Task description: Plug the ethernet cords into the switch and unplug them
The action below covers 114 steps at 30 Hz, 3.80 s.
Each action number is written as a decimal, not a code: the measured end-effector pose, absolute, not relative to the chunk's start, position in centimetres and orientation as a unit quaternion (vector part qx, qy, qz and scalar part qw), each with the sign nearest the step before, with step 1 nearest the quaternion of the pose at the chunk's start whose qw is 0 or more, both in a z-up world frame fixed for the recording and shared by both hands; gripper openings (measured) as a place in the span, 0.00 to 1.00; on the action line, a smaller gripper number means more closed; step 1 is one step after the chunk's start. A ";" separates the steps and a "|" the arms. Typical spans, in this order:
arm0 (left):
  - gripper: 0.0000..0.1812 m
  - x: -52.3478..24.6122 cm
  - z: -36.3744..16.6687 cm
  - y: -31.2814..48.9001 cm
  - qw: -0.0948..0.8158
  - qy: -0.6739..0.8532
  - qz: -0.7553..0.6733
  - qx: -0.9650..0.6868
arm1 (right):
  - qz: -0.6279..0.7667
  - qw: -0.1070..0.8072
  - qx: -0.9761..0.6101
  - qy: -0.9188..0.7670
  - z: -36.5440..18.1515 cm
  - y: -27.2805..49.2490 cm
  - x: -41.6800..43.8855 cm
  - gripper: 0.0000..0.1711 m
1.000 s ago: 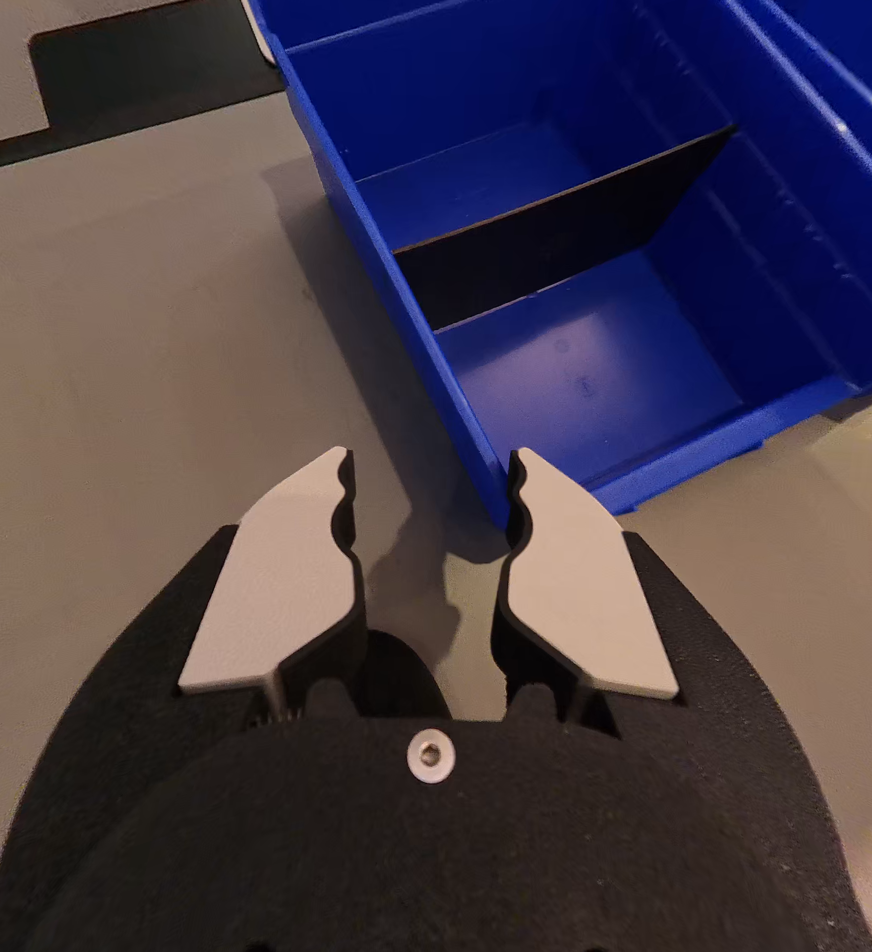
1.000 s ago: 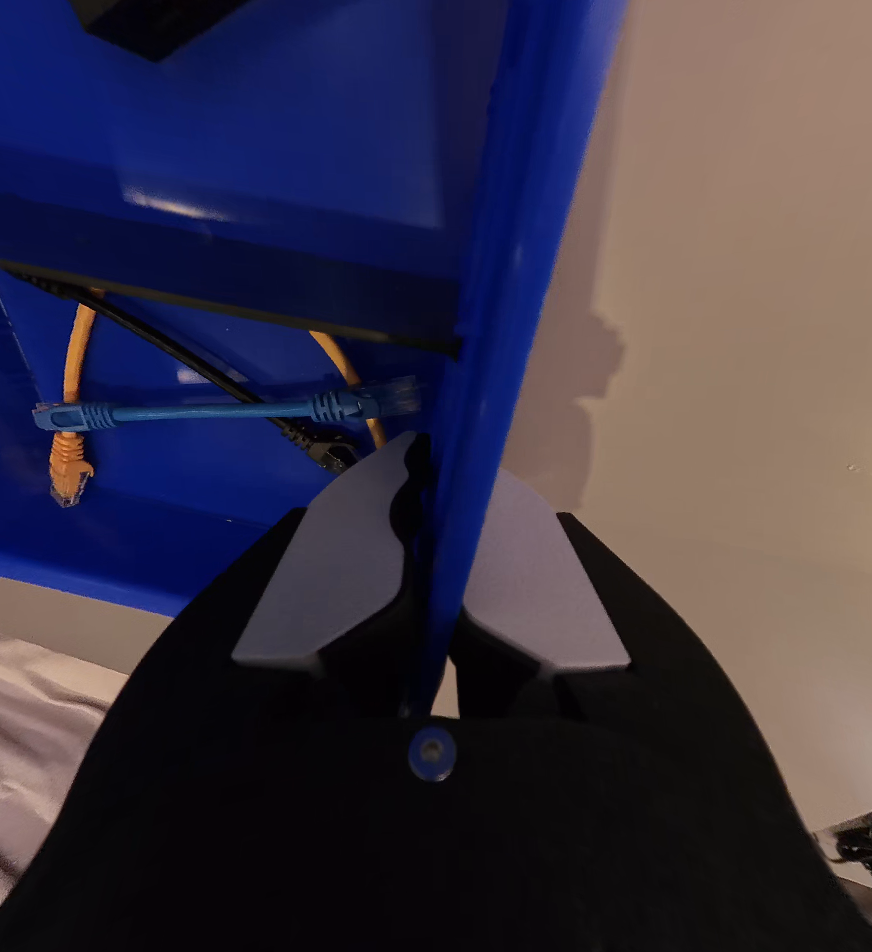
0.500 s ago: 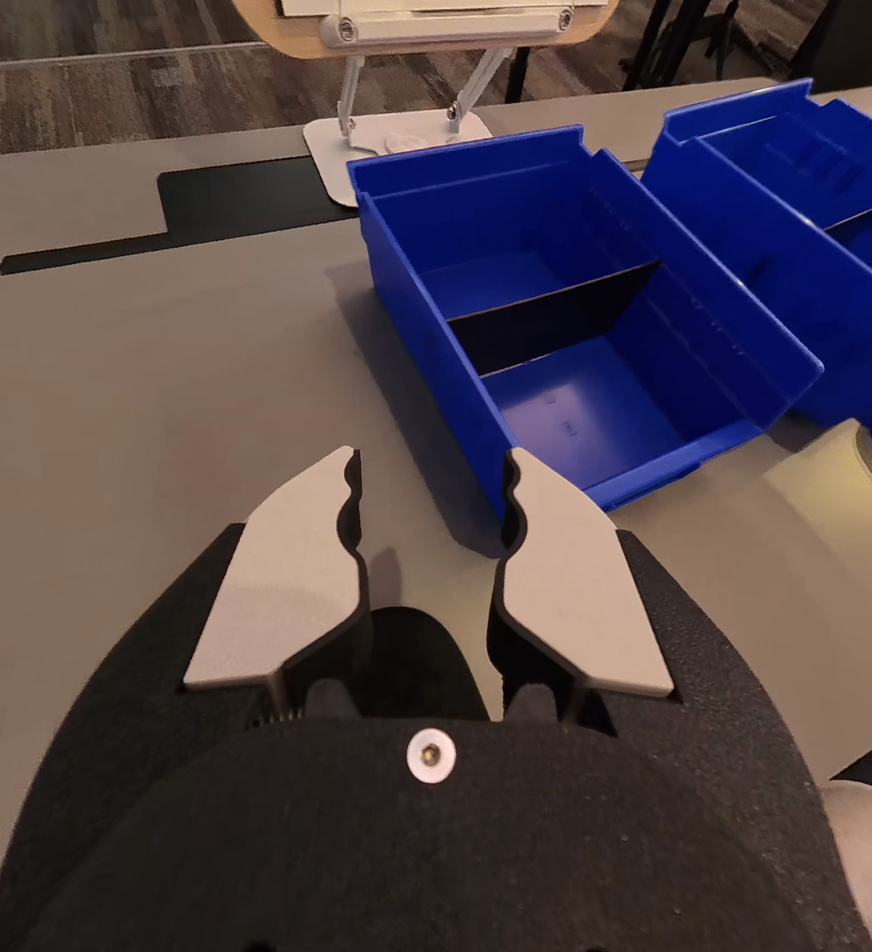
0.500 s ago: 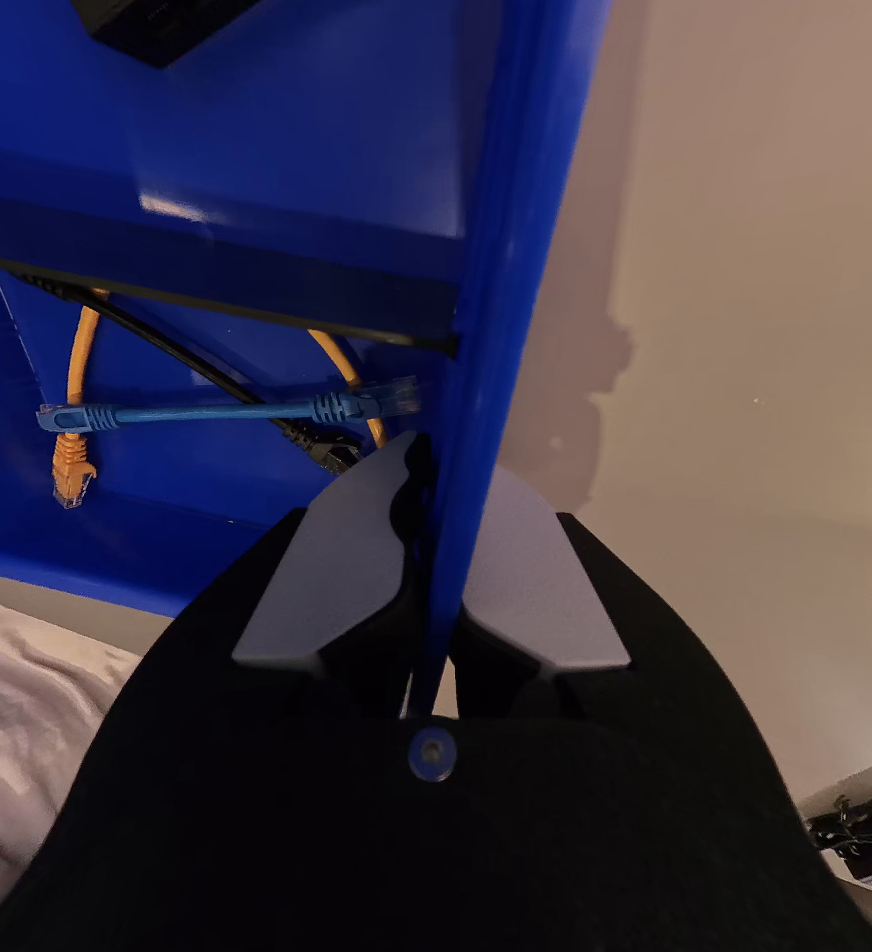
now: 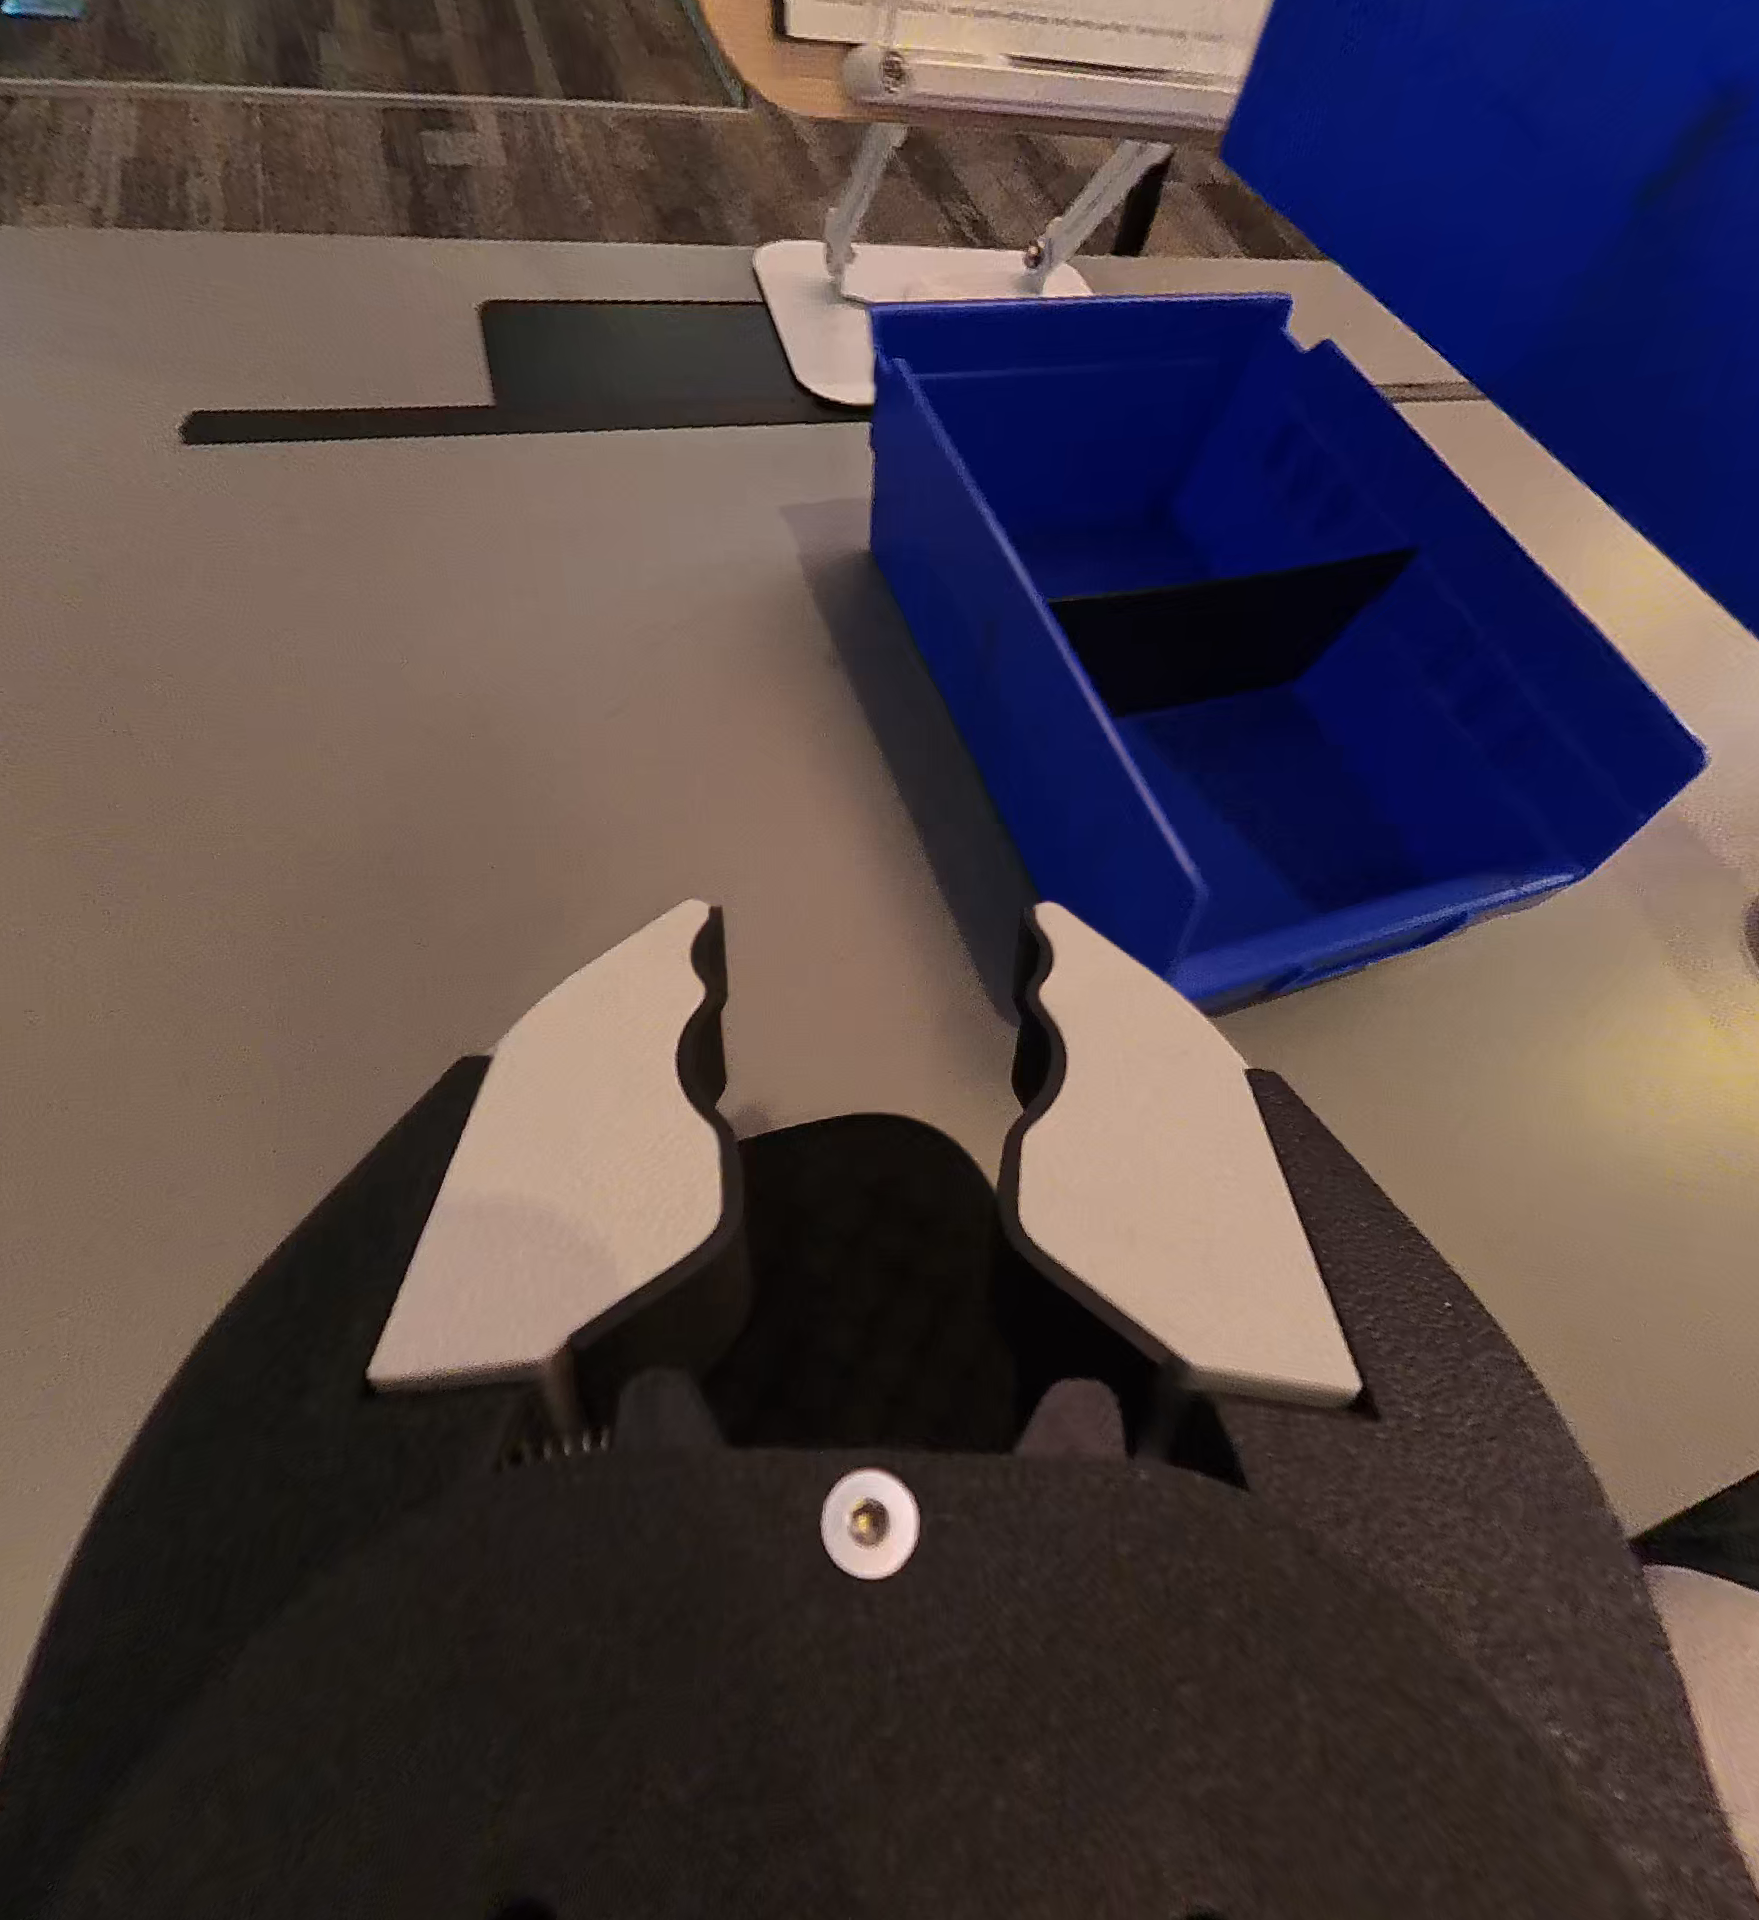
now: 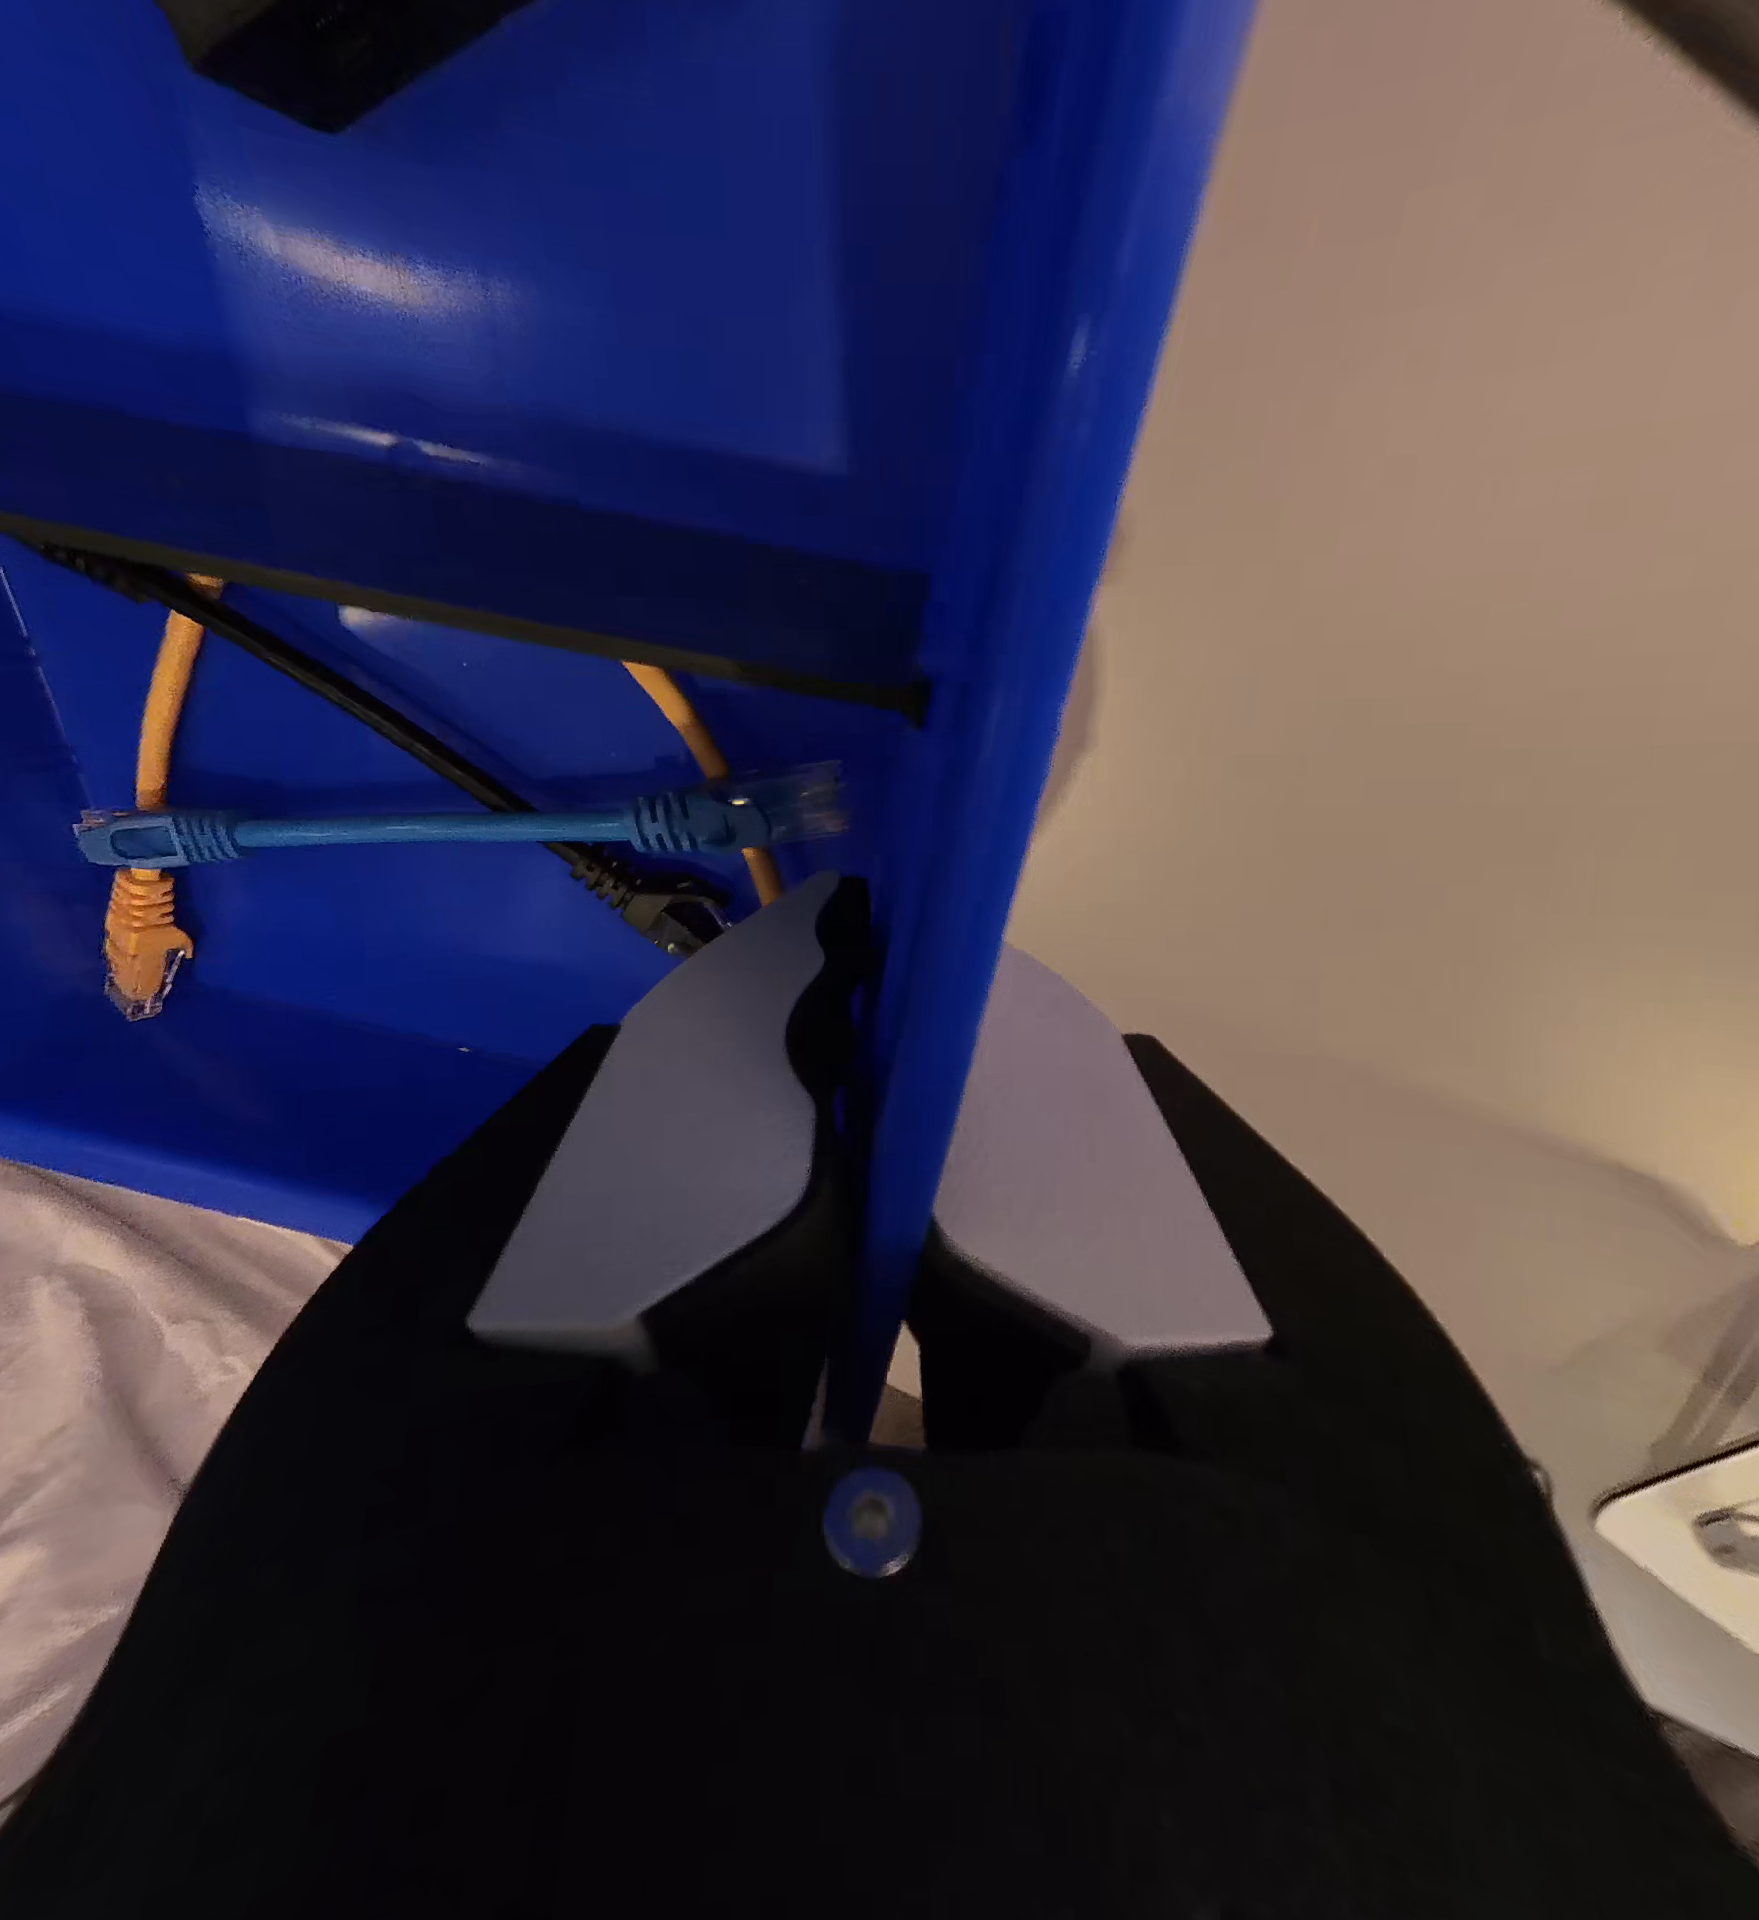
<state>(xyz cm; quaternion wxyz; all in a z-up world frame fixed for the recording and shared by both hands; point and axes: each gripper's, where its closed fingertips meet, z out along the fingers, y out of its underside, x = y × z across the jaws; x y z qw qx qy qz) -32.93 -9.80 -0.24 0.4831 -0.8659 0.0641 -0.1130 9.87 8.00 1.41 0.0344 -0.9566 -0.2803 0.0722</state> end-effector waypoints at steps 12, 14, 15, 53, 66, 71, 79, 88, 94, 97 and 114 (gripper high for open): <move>0.30 -46.3 1.2 -16.9 0.503 -0.078 -0.019 -0.861 | 0.172 0.014 -0.880 -0.442 0.4 6.1 -22.6 0.02; 0.30 -48.2 0.9 -18.0 0.502 -0.097 -0.012 -0.859 | 0.184 0.007 -0.871 -0.456 -0.7 5.2 -26.8 0.02; 0.31 -49.1 0.7 -18.5 0.499 -0.106 -0.012 -0.860 | 0.190 0.003 -0.867 -0.461 -1.1 4.7 -28.6 0.02; 0.38 -49.1 -3.7 -11.4 0.488 -0.110 -0.021 -0.866 | 0.103 0.227 -0.831 -0.498 -6.6 6.6 -35.7 0.24; 0.26 -48.0 -9.3 -7.2 0.411 -0.110 0.024 -0.904 | -0.067 0.364 -0.832 -0.413 -1.7 5.2 -9.9 0.43; 0.19 -47.9 -9.9 -6.8 0.390 -0.081 0.014 -0.917 | -0.009 0.281 -0.908 -0.311 -5.6 4.1 -1.2 0.43; 0.12 -50.2 -10.2 -5.0 0.350 0.005 0.037 -0.936 | 0.118 0.234 -0.921 -0.287 -7.6 2.1 -2.6 0.40; 0.09 -49.4 -10.2 -2.6 0.349 0.081 0.013 -0.934 | 0.095 0.163 -0.939 -0.287 -9.4 1.8 -4.0 0.39; 0.10 -48.1 -10.2 -1.9 0.359 0.103 0.001 -0.927 | 0.013 0.096 -0.955 -0.280 -12.0 2.0 -3.2 0.34; 0.10 -47.3 -10.2 -1.7 0.360 0.118 -0.002 -0.925 | 0.007 0.065 -0.957 -0.281 -12.4 1.7 -3.6 0.21; 0.19 -45.5 -10.0 -1.4 0.390 0.115 -0.024 -0.913 | 0.080 -0.015 -0.971 -0.225 -13.8 1.7 -2.6 0.02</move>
